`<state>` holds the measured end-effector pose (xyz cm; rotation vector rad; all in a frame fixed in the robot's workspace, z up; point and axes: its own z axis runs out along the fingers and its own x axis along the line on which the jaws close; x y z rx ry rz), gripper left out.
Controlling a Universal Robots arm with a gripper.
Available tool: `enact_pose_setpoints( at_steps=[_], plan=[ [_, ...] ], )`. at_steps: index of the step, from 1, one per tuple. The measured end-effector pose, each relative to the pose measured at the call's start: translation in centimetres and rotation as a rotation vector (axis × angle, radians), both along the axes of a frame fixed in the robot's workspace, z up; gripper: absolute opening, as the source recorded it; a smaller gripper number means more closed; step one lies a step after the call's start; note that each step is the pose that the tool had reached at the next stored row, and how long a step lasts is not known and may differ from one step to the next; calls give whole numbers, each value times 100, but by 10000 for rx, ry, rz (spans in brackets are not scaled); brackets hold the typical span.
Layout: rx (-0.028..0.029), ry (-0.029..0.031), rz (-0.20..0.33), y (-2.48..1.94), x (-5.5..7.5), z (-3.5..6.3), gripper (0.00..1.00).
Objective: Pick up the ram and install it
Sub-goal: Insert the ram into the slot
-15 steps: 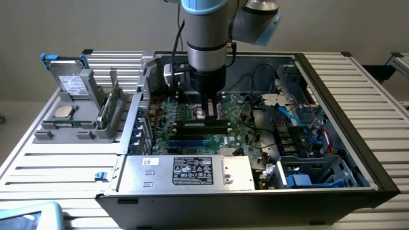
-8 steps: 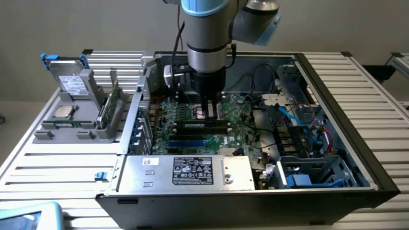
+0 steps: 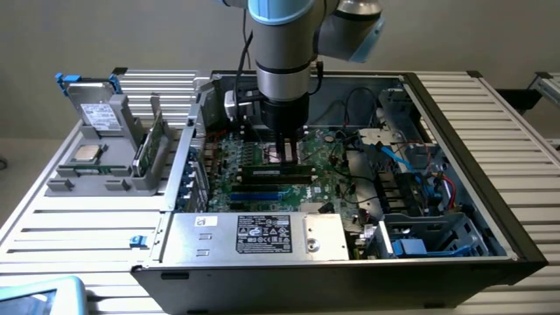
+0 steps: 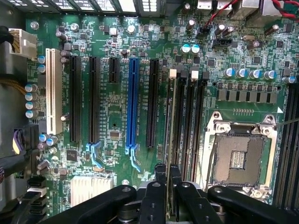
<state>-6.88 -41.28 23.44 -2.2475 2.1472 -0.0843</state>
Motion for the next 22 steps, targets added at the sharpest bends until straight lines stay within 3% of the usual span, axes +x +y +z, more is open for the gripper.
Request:
enact_pose_setpoints(
  at_steps=[5, 22],
  plan=[
    [48, -1, 0, 1, 1, -10, 15],
    [45, -40, 1, 15, -3, -50, 15]
  ],
)
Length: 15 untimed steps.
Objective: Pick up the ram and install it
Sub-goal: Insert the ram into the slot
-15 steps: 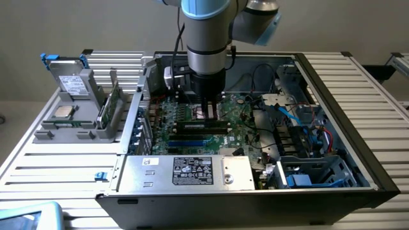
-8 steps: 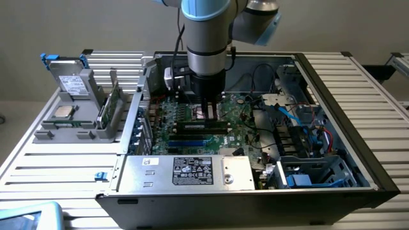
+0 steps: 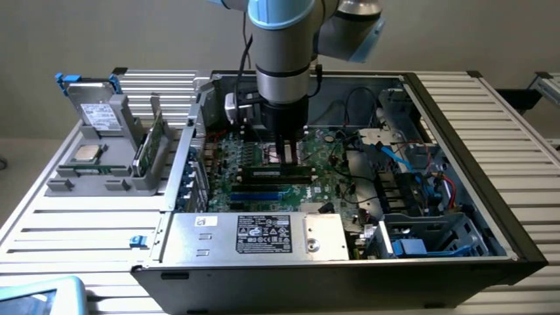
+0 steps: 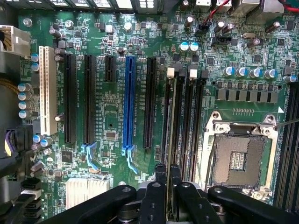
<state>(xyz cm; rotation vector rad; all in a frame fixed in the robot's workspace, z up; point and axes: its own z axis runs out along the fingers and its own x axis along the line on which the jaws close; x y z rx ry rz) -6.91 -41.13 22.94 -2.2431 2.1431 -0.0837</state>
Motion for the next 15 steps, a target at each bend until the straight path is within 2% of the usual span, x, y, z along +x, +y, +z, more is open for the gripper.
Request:
enact_pose_setpoints(
  at_steps=[15],
  plan=[
    [2, -3, -1, 1, -6, -22, 15]
  ],
)
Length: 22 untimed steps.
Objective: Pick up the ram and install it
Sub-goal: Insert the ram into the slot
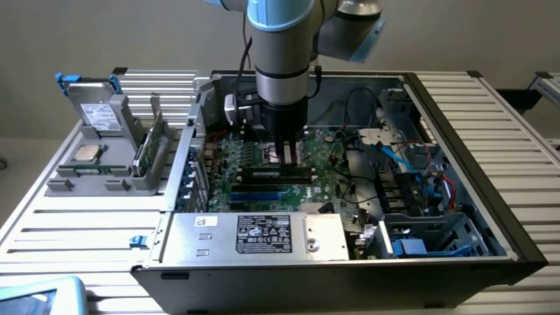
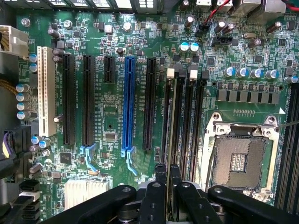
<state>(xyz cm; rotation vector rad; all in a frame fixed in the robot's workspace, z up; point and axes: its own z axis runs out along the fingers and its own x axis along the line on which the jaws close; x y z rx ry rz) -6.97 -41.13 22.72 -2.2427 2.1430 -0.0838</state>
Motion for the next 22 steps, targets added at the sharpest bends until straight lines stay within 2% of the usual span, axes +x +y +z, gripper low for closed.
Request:
enact_pose_setpoints(
  at_steps=[22],
  plan=[
    [1, 0, 3, -14, 5, 5, 15]
  ],
)
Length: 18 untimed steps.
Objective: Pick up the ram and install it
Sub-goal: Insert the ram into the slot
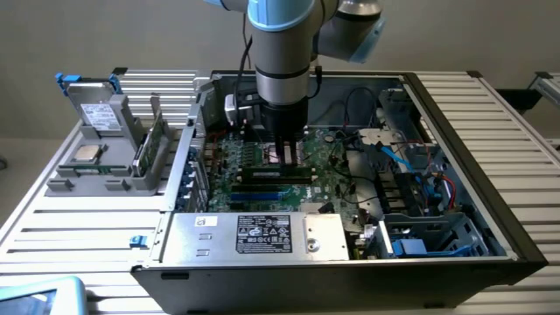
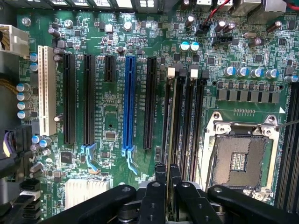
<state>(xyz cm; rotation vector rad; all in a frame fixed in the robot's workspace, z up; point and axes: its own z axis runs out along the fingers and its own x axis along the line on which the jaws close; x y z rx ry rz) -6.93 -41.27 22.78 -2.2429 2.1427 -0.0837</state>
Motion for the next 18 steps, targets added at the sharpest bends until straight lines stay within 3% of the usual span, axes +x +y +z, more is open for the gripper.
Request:
enact_pose_setpoints(
  at_steps=[13, 18],
  plan=[
    [-1, -10, -1, 16, 2, -9, 15],
    [-1, -43, 2, 17, 1, -15, 15]
  ],
)
